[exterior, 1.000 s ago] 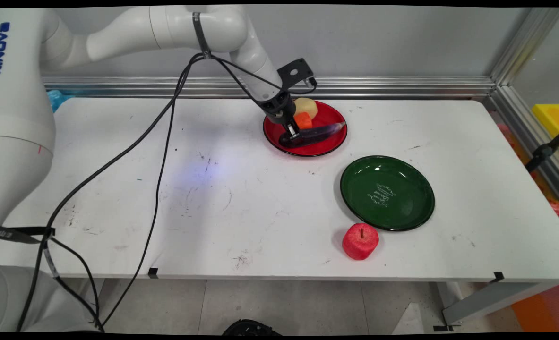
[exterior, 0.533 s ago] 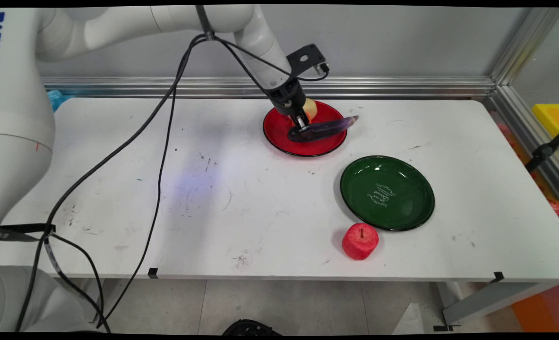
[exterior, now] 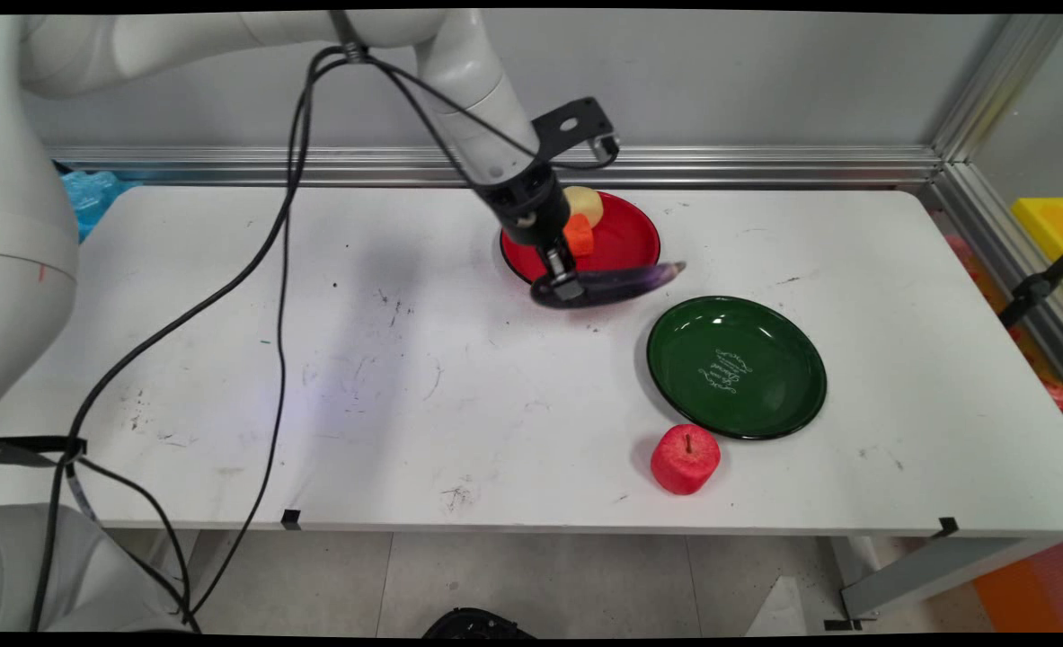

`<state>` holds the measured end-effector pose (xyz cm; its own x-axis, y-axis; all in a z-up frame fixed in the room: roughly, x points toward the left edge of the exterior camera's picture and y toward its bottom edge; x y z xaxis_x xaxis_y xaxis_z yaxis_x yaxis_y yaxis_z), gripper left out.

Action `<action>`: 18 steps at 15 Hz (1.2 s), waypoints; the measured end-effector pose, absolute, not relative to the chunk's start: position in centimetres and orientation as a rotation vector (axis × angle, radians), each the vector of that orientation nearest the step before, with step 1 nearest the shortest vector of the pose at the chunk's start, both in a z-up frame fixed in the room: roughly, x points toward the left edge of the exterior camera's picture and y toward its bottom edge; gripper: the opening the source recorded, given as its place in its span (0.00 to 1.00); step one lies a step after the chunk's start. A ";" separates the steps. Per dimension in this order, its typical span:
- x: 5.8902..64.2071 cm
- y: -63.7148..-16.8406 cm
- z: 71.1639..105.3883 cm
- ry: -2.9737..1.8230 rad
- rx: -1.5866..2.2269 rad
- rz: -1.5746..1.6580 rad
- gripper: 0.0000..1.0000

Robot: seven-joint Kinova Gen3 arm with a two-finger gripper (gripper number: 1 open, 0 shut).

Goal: Place the picked object on the table

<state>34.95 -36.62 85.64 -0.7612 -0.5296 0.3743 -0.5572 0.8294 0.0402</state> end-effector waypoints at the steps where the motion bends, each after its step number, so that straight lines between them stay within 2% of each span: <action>1: 35.1 -35.5 85.7 -2.653 0.793 0.094 0.00; 9: 36.1 -29.0 84.6 -2.716 0.706 0.066 0.00; 18: 37.1 -25.9 81.4 -2.717 0.744 0.044 0.00</action>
<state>37.07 -25.85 81.35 -0.8121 -0.4908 0.3157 -0.5009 0.8638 0.0545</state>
